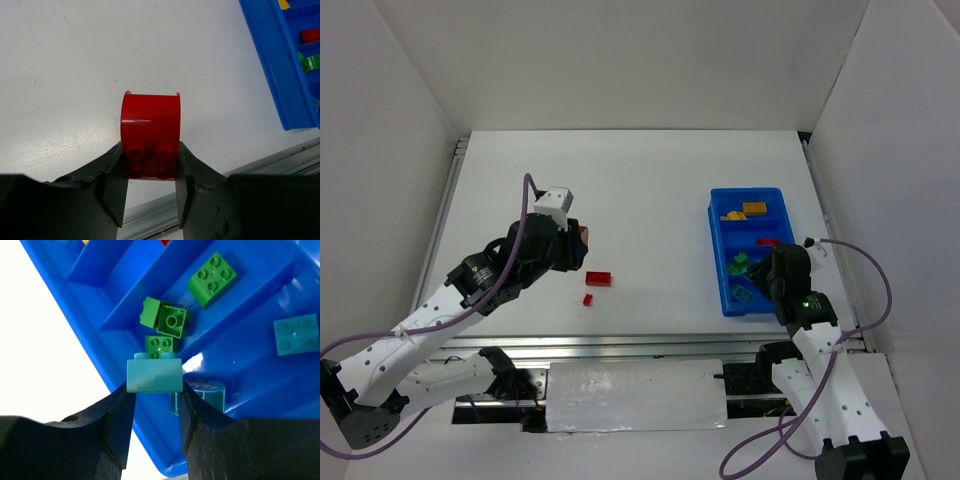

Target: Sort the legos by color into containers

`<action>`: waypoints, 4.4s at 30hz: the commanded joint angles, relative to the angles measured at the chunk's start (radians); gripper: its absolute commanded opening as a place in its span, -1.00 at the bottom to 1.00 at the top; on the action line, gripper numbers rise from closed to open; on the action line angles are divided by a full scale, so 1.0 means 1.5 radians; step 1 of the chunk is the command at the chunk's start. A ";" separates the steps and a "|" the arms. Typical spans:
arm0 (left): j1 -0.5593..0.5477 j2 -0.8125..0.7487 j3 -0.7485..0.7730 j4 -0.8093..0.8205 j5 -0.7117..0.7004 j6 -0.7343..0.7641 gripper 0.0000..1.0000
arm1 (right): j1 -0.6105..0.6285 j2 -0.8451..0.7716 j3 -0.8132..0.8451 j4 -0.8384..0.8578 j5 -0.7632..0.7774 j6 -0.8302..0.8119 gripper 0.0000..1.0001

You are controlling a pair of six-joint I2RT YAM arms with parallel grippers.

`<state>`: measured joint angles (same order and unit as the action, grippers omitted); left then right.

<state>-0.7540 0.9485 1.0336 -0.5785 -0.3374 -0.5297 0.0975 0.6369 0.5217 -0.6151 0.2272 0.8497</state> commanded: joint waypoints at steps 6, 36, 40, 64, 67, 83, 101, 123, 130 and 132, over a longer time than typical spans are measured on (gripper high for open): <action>0.004 -0.003 -0.002 0.032 0.040 0.014 -1.00 | -0.003 -0.013 -0.013 0.009 -0.014 0.031 -0.90; 0.004 0.012 0.002 0.056 0.099 0.036 -1.00 | -0.003 -0.075 0.007 -0.013 -0.064 0.005 0.48; 0.004 0.007 -0.002 0.084 0.159 0.054 -1.00 | -0.003 -0.080 0.021 0.001 -0.120 -0.010 0.49; -0.076 0.111 -0.051 0.412 0.773 0.062 -1.00 | 0.294 -0.055 0.037 0.536 -0.720 -0.166 0.69; -0.091 0.124 -0.039 0.403 0.760 0.070 -1.00 | 0.317 -0.044 0.043 0.532 -0.674 -0.175 0.67; -0.095 0.112 -0.018 0.384 0.677 0.082 -0.35 | 0.376 -0.031 0.014 0.531 -0.605 -0.190 -1.00; -0.013 -0.014 0.034 -0.085 -0.056 0.004 0.99 | 0.016 0.327 0.291 0.065 0.178 -0.093 -1.00; -0.018 -0.139 -0.064 -0.094 -0.026 0.018 0.99 | -0.084 0.419 0.301 0.124 0.085 -0.098 -1.00; -0.018 -0.145 -0.074 -0.092 -0.038 0.005 0.99 | -0.085 0.414 0.295 0.129 0.075 -0.106 -1.00; -0.018 -0.147 -0.075 -0.091 -0.034 0.006 0.99 | -0.085 0.413 0.295 0.131 0.074 -0.107 -1.00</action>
<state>-0.7757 0.7345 0.9260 -0.7467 -0.3882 -0.5251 -0.0269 1.2594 0.9440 -0.4633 0.3363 0.6983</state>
